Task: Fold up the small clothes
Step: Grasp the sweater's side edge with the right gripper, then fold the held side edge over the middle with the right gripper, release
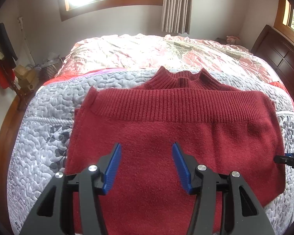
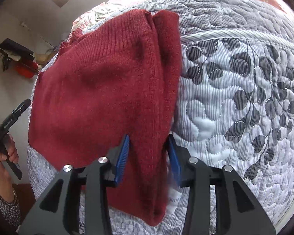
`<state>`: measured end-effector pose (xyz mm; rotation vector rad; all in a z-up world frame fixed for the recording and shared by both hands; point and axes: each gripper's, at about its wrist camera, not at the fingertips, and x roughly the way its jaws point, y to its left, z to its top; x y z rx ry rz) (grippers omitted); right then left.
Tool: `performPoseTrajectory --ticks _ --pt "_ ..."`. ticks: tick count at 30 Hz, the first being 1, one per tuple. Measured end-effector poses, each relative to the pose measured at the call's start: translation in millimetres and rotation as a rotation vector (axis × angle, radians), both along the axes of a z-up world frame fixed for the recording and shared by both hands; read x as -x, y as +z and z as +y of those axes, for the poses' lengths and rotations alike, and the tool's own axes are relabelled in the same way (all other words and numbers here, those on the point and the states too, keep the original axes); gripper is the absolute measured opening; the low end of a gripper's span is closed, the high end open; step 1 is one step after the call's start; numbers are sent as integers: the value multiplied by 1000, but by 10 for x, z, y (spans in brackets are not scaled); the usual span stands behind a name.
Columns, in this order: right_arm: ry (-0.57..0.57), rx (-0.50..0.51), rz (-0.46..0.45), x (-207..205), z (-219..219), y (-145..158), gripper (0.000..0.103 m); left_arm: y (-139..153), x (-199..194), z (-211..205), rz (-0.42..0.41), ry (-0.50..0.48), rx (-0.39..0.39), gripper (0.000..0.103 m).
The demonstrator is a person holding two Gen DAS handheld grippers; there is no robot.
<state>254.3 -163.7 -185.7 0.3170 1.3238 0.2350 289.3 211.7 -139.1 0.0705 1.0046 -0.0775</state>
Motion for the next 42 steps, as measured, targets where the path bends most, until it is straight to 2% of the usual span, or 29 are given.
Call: performPoseTrajectory --ticks 2,4,6,7,11,14,17,20,24,27,30,35,37,40,42 --pt "-16 -46 20 -12 -30 -77 42 5 4 -11 -1 -3 -7 58" --pt "-25 -71 30 -26 -49 -118 38 -8 6 -10 1 -2 -9 59" --pt "-19 -79 27 -35 -59 -101 25 -56 -2 15 18 2 -8 61" --pt "-14 -88 21 -31 -70 -74 24 -83 -6 26 27 5 -12 61" --pt "8 -20 -23 65 -28 118 21 -274 -25 101 72 16 -40 61" --pt "3 16 -10 47 7 25 21 -477 -50 153 103 24 -34 61" --pt "-44 -26 21 13 -36 -134 22 -707 -77 235 156 37 6 63" --pt "-50 -32 27 33 -63 -156 25 -770 -80 321 161 62 56 66" --pt "-56 -33 21 114 -172 9 38 -720 -54 298 163 49 26 66" --pt "-61 -27 8 227 -206 96 39 -662 -4 294 156 35 4 66" --pt "-71 -28 25 311 -235 14 43 -645 36 348 157 38 7 66" --pt "-98 -63 43 252 -279 -185 43 -679 34 381 161 44 11 67" --pt "-104 -57 38 250 -276 -212 40 -685 28 372 160 41 7 67" --pt "-93 -82 29 278 -181 -199 21 -692 27 382 162 47 18 68" --pt "-98 -80 28 289 -158 -173 18 -699 16 389 163 46 22 69"
